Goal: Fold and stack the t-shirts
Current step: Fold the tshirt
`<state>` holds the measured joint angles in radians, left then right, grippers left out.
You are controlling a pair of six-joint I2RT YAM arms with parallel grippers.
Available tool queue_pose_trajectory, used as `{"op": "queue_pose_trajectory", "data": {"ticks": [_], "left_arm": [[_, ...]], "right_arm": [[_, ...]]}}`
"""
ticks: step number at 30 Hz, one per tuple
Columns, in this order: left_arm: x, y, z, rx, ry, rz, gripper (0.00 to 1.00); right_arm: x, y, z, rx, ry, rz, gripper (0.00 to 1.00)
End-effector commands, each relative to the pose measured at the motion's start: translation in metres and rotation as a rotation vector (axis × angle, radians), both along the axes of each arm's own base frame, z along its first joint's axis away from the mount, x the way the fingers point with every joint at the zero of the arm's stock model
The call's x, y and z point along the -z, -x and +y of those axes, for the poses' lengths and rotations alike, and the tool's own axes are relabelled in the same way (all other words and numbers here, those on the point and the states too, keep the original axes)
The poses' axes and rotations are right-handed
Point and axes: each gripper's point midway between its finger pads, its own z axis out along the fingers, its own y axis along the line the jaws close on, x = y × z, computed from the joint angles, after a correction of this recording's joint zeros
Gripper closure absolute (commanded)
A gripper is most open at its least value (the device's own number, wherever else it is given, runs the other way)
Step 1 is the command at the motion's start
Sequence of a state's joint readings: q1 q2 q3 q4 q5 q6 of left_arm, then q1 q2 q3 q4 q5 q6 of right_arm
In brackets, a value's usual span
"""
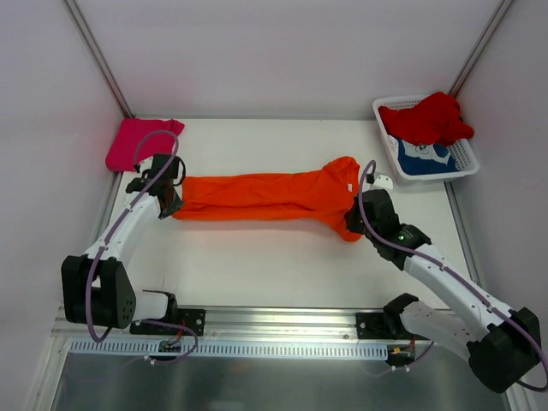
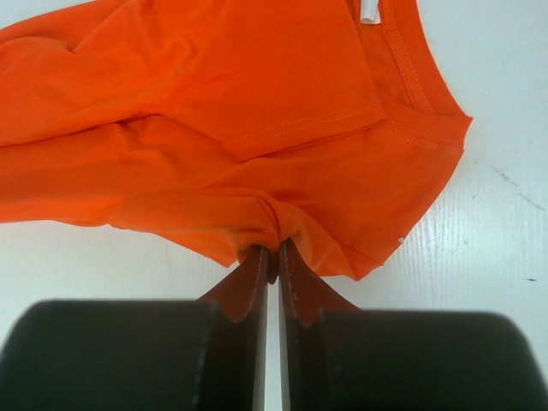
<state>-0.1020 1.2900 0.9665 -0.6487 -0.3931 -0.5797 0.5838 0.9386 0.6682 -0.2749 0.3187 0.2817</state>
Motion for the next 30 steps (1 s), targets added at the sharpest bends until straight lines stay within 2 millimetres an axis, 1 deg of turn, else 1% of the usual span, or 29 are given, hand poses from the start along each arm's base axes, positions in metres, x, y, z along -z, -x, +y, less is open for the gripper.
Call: {"op": "queue_pose_trajectory", "data": {"ticks": [1, 3, 4, 6, 7, 9, 10, 12, 13, 14, 16, 17, 18, 20, 21, 23, 24, 25, 28, 29, 30], "left_arm": [[-0.015, -0.023, 0.003, 0.017, -0.005, -0.052, 1.0], [-0.014, -0.028, 0.002, 0.026, -0.007, -0.048, 1.0], [-0.019, -0.034, 0.002, 0.028, -0.006, -0.064, 1.0], [-0.02, -0.041, 0.002, 0.035, -0.008, -0.062, 1.0], [-0.025, -0.047, 0.001, 0.039, -0.007, -0.076, 1.0], [-0.026, -0.054, 0.002, 0.047, -0.01, -0.075, 1.0], [-0.032, -0.061, 0.001, 0.052, -0.012, -0.091, 1.0], [-0.031, -0.069, 0.002, 0.06, -0.016, -0.083, 1.0], [-0.037, -0.075, 0.001, 0.063, -0.014, -0.1, 1.0], [-0.034, -0.079, 0.001, 0.065, -0.015, -0.089, 1.0], [-0.037, -0.086, 0.001, 0.068, -0.013, -0.098, 1.0], [-0.033, -0.089, 0.001, 0.069, -0.014, -0.087, 1.0], [-0.036, -0.094, 0.001, 0.069, -0.013, -0.095, 1.0], [-0.032, -0.098, 0.001, 0.072, -0.01, -0.086, 1.0], [-0.032, -0.1, 0.001, 0.071, -0.009, -0.089, 1.0], [-0.028, -0.104, 0.001, 0.074, -0.005, -0.081, 1.0], [-0.027, -0.105, 0.002, 0.073, -0.005, -0.08, 1.0], [-0.024, -0.108, 0.003, 0.072, -0.005, -0.075, 1.0], [-0.022, -0.114, 0.005, 0.072, -0.003, -0.076, 1.0], [-0.018, -0.115, 0.005, 0.073, -0.002, -0.066, 1.0], [-0.019, -0.118, 0.006, 0.073, -0.001, -0.069, 1.0]], "right_arm": [[-0.026, -0.02, -0.001, -0.012, 0.001, -0.061, 1.0], [-0.028, -0.027, -0.004, -0.005, 0.002, -0.063, 1.0], [-0.031, -0.031, -0.005, -0.002, 0.002, -0.07, 1.0], [-0.03, -0.04, -0.009, 0.004, 0.011, -0.062, 1.0], [-0.034, -0.044, -0.009, 0.002, 0.009, -0.071, 1.0], [-0.033, -0.052, -0.012, 0.006, 0.016, -0.065, 1.0], [-0.038, -0.056, -0.012, 0.007, 0.012, -0.077, 1.0], [-0.035, -0.063, -0.014, 0.008, 0.019, -0.066, 1.0], [-0.035, -0.066, -0.015, 0.01, 0.023, -0.065, 1.0], [-0.039, -0.071, -0.016, 0.016, 0.018, -0.076, 1.0], [-0.035, -0.078, -0.015, 0.009, 0.028, -0.062, 1.0], [-0.04, -0.083, -0.016, 0.015, 0.024, -0.073, 1.0], [-0.036, -0.087, -0.016, 0.01, 0.028, -0.061, 1.0], [-0.037, -0.095, -0.017, 0.015, 0.033, -0.063, 1.0], [-0.042, -0.1, -0.017, 0.015, 0.028, -0.072, 1.0], [-0.038, -0.109, -0.018, 0.021, 0.028, -0.065, 1.0], [-0.043, -0.114, -0.018, 0.023, 0.023, -0.074, 1.0], [-0.038, -0.118, -0.018, 0.021, 0.029, -0.061, 1.0], [-0.04, -0.129, -0.019, 0.031, 0.023, -0.064, 1.0], [-0.035, -0.133, -0.02, 0.038, 0.026, -0.054, 1.0], [-0.037, -0.136, -0.02, 0.041, 0.021, -0.057, 1.0]]}}
